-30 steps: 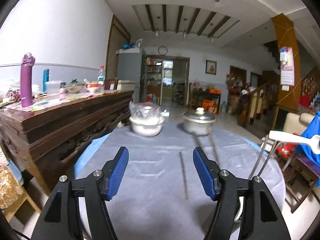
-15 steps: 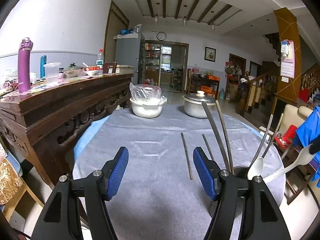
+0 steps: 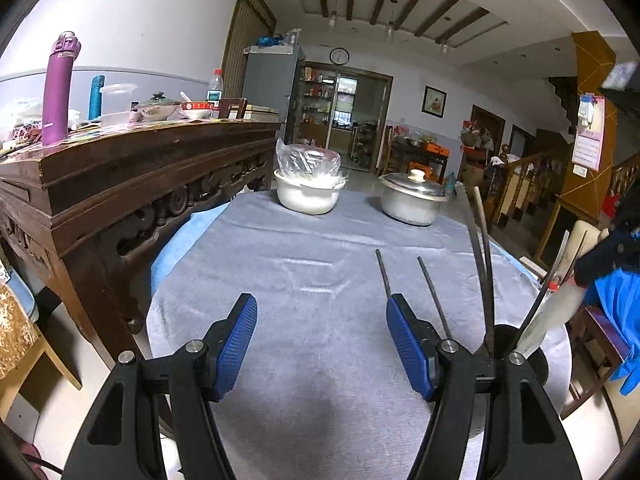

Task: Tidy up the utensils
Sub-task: 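Move both tools toward the two remaining dark chopsticks on the cloth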

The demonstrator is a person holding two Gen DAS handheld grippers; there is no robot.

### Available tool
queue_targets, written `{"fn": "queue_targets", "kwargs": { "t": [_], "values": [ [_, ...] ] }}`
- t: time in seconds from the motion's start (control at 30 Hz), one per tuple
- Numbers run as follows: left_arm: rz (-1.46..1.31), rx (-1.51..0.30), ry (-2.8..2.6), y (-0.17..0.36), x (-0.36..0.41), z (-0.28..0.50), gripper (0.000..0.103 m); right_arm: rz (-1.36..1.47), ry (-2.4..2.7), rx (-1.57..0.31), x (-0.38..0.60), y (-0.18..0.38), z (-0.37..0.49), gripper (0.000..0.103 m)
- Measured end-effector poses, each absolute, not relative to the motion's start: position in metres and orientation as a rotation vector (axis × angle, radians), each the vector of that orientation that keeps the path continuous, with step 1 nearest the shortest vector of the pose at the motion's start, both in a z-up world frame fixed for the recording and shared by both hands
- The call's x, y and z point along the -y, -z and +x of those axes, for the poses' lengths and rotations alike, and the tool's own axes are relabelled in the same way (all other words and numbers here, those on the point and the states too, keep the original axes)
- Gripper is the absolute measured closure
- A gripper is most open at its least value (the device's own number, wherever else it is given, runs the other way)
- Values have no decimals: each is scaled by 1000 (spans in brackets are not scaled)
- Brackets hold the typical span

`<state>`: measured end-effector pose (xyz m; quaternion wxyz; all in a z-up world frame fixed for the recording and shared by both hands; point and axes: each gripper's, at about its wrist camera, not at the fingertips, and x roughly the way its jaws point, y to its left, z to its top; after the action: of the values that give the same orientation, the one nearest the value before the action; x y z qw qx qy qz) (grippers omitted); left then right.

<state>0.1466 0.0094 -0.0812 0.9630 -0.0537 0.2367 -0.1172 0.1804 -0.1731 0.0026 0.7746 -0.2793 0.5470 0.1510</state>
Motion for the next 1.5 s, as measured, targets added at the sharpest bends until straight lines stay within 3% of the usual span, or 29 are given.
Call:
{"fn": "queue_targets", "kwargs": {
  "t": [0.33,0.4,0.5,0.53,0.57,0.9,1.5],
  "values": [
    [36,-608,177,83,14,160,35,-11,-226,-885,263,-39,163,97],
    [49,-633,145,81,13,162,35,101,-198,-809,286,-41,149,92],
    [75,-657,81,75,10,164,34,255,-152,-737,321,-37,130,62],
    [92,-667,48,72,10,164,34,293,-129,-713,329,-35,123,47],
    [106,-677,28,70,10,164,34,323,-108,-686,337,-33,117,44],
    [172,-724,-41,65,16,156,33,486,120,-647,393,5,87,44],
    [210,-770,-90,71,27,176,33,581,135,-811,415,95,106,44]
  ]
}}
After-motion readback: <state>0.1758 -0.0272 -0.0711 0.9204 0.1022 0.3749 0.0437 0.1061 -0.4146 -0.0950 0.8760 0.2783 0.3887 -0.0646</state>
